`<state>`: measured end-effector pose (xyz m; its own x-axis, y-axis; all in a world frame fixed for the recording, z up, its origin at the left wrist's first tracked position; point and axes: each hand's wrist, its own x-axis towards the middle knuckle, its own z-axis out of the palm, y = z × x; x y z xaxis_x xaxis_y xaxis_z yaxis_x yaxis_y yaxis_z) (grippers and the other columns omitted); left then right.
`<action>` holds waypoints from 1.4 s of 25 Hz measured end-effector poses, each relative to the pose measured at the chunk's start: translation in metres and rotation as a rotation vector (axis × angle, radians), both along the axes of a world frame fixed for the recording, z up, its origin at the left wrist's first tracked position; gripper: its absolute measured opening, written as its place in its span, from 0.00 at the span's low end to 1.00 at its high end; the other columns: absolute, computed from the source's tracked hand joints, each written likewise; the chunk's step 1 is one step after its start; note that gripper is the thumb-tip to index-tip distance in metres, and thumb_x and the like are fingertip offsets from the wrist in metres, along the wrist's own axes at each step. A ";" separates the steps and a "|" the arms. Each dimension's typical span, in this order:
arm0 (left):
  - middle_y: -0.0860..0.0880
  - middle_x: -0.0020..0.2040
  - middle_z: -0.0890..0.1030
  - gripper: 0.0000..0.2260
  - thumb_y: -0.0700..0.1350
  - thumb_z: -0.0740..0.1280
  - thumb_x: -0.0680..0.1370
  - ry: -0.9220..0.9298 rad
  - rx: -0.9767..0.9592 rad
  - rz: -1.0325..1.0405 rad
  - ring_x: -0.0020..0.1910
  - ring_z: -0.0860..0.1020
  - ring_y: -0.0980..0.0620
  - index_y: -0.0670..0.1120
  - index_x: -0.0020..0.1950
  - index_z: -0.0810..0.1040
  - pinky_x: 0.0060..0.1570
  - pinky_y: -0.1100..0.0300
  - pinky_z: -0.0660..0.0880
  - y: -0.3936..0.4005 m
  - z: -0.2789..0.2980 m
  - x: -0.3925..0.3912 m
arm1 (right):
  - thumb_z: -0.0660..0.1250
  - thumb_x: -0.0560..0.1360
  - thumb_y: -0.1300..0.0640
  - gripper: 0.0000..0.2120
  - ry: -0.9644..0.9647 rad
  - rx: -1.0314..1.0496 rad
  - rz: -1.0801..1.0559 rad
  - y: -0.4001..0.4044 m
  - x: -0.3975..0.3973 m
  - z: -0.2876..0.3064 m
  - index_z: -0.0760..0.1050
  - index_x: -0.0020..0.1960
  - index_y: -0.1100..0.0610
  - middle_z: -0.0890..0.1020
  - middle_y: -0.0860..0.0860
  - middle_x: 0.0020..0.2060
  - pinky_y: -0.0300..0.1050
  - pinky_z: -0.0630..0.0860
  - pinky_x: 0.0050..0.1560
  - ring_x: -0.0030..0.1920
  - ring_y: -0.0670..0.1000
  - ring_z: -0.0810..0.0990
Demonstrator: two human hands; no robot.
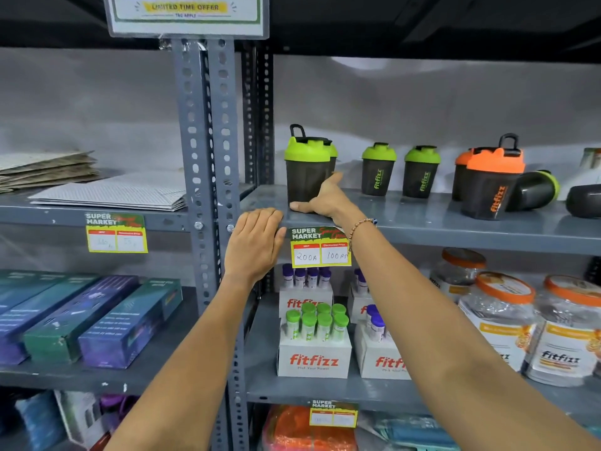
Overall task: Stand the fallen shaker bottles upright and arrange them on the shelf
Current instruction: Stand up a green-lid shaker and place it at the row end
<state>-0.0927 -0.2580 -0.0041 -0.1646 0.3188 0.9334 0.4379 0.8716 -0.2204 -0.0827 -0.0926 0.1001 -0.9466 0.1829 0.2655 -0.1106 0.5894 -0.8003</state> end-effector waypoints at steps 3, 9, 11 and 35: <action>0.43 0.54 0.80 0.20 0.50 0.48 0.84 0.006 0.000 0.000 0.51 0.77 0.43 0.41 0.58 0.75 0.55 0.52 0.67 -0.001 0.001 0.000 | 0.75 0.69 0.61 0.49 -0.072 -0.085 0.060 0.008 0.008 0.006 0.40 0.73 0.66 0.74 0.55 0.52 0.44 0.75 0.51 0.54 0.52 0.74; 0.42 0.54 0.80 0.21 0.50 0.48 0.83 0.008 0.003 0.007 0.51 0.77 0.43 0.40 0.58 0.76 0.55 0.52 0.67 -0.001 0.000 0.000 | 0.76 0.67 0.65 0.47 -0.022 -0.183 0.088 0.013 0.003 0.003 0.45 0.72 0.62 0.69 0.58 0.67 0.45 0.71 0.62 0.68 0.56 0.69; 0.42 0.54 0.80 0.21 0.50 0.48 0.83 0.011 0.003 0.014 0.51 0.77 0.43 0.40 0.58 0.76 0.55 0.52 0.67 0.000 0.000 0.001 | 0.79 0.64 0.62 0.51 -0.006 -0.186 0.096 0.013 0.001 0.002 0.45 0.72 0.62 0.69 0.57 0.67 0.46 0.70 0.65 0.68 0.55 0.68; 0.42 0.54 0.80 0.21 0.50 0.48 0.84 0.031 0.007 0.018 0.50 0.77 0.42 0.40 0.58 0.75 0.55 0.52 0.67 0.002 -0.003 0.000 | 0.74 0.68 0.67 0.39 -0.048 -0.133 0.141 0.018 0.005 0.002 0.52 0.68 0.63 0.75 0.52 0.45 0.46 0.77 0.54 0.50 0.51 0.78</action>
